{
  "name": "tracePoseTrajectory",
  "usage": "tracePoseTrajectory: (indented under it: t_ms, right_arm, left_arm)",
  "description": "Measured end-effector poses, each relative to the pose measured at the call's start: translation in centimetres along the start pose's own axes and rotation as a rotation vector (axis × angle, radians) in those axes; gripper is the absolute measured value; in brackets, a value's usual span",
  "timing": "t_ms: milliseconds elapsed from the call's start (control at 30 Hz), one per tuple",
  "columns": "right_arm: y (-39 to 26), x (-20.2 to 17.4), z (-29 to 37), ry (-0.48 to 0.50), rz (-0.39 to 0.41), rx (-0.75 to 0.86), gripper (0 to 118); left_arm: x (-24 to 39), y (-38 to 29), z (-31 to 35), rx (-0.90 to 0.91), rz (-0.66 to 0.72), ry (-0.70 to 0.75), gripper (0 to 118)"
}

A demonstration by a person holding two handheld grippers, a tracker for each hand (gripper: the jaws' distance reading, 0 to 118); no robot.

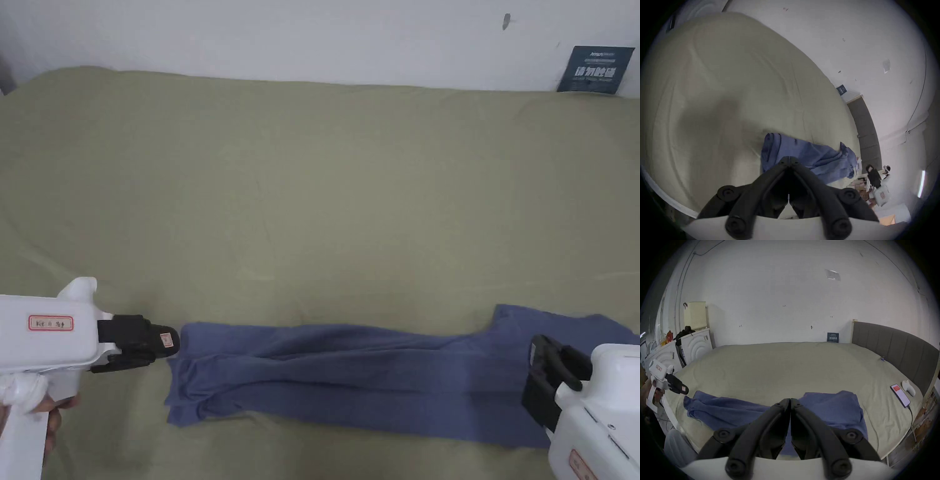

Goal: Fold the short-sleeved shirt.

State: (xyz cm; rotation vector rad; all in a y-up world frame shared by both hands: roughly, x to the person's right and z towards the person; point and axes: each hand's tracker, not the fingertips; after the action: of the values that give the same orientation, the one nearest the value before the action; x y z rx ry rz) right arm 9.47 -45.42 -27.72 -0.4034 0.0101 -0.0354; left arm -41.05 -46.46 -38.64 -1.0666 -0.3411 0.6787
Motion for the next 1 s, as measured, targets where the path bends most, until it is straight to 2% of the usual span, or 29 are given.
tracePoseTrajectory:
  t_ms: [167,367,400,433,467,500,667,800,900,933,967,1000]
  right_arm:
    - [0.2,-0.9,-0.9,0.008,0.012,-0.003,6]
    - [0.5,-1.1,-1.2,0.015,0.014,-0.01,6]
    - [0.6,-1.2,-1.3,0.015,0.015,-0.011,6]
    - [0.7,-1.2,-1.4,0.014,0.016,-0.013,6]
    - [0.7,-1.2,-1.4,0.016,0.017,-0.016,6]
    - [0.7,-1.1,-1.3,0.017,0.012,-0.014,6]
    - [0.8,-1.2,-1.5,0.02,0.011,-0.018,6]
    - [0.7,-1.2,-1.6,0.021,0.013,-0.027,6]
    - [0.7,-1.0,-1.4,0.015,0.003,-0.028,6]
    - [0.8,-0.9,-1.3,0.018,-0.007,-0.029,6]
    - [0.9,-0.7,-1.3,0.021,-0.019,-0.03,6]
    - [1.0,-0.7,-1.3,0.019,-0.025,-0.031,6]
  left_arm:
    - [-1.7,1.3,-0.6,-0.027,0.067,-0.05,0]
    - [-2.1,1.5,-1.3,-0.077,0.074,-0.084,2]
    - [-2.5,1.5,-1.2,-0.108,0.085,-0.131,19]
    - [-2.7,1.5,-1.7,-0.135,0.095,-0.157,55]
    - [-2.5,1.3,-2.3,-0.154,0.088,-0.16,101]
    - [-2.5,1.1,-2.6,-0.146,0.074,-0.166,113]
    - [-2.6,0.6,-4.7,-0.199,0.104,-0.234,114]
    - [-0.6,0.6,-6.0,-0.217,0.054,-0.206,116]
    - [0.2,0.7,-6.1,-0.23,0.041,-0.175,111]
    - [0.0,1.1,-5.9,-0.232,0.031,-0.158,99]
    - [0.1,1.1,-5.6,-0.226,0.007,-0.14,49]
    - [0.2,1.0,-5.5,-0.228,0.009,-0.11,10]
